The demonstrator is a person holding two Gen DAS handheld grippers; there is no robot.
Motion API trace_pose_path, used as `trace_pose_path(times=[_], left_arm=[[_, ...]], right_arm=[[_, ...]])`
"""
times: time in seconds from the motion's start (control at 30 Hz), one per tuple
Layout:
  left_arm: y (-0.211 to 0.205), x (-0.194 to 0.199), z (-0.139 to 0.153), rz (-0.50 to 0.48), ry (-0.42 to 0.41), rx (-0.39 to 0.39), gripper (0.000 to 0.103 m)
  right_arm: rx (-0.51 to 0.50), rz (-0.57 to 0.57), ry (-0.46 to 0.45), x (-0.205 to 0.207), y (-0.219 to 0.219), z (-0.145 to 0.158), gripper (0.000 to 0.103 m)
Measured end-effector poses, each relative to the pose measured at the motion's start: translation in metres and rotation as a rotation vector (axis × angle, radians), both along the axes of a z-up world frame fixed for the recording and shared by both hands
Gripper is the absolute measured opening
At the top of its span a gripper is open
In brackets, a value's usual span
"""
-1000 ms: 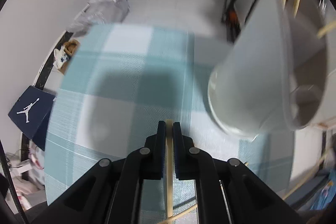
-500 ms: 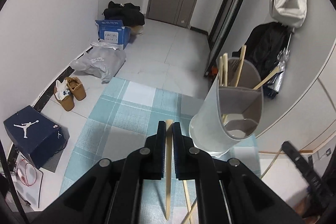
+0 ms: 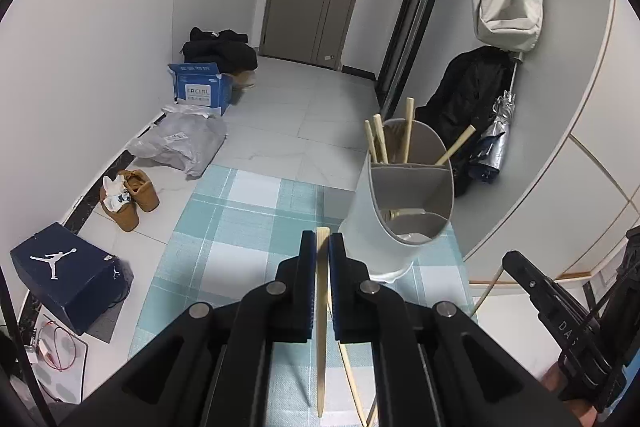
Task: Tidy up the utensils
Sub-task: 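Carry both held chopsticks up over the white holder's opening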
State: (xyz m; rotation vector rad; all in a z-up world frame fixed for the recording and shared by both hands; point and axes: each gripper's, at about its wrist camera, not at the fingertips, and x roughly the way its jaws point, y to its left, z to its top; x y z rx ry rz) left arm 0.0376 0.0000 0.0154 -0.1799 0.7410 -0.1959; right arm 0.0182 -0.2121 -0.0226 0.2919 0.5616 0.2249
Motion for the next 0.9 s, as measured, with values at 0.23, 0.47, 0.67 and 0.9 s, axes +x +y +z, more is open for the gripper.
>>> trace_pose_path(times=[0.23, 0.47, 0.67, 0.9], left_arm=[[-0.001, -0.012, 0.006, -0.013, -0.018, -0.001, 0.003], [0.002, -0.019, 0.018, -0.016, -0.023, -0.032, 0.003], [-0.002, -0.024, 0.032, -0.031, -0.041, -0.051, 0.003], [-0.009, -0.022, 0.056, -0.054, -0.086, -0.074, 0.003]], right_arm=[[0.031, -0.039, 0.001, -0.009, -0.006, 0.002, 0.003], [0.024, -0.058, -0.038, -0.017, -0.005, 0.014, 0.003], [0.042, -0.066, -0.083, -0.024, -0.01, 0.031, 0.003], [0.057, -0.03, -0.112, -0.021, -0.011, 0.051, 0.003]])
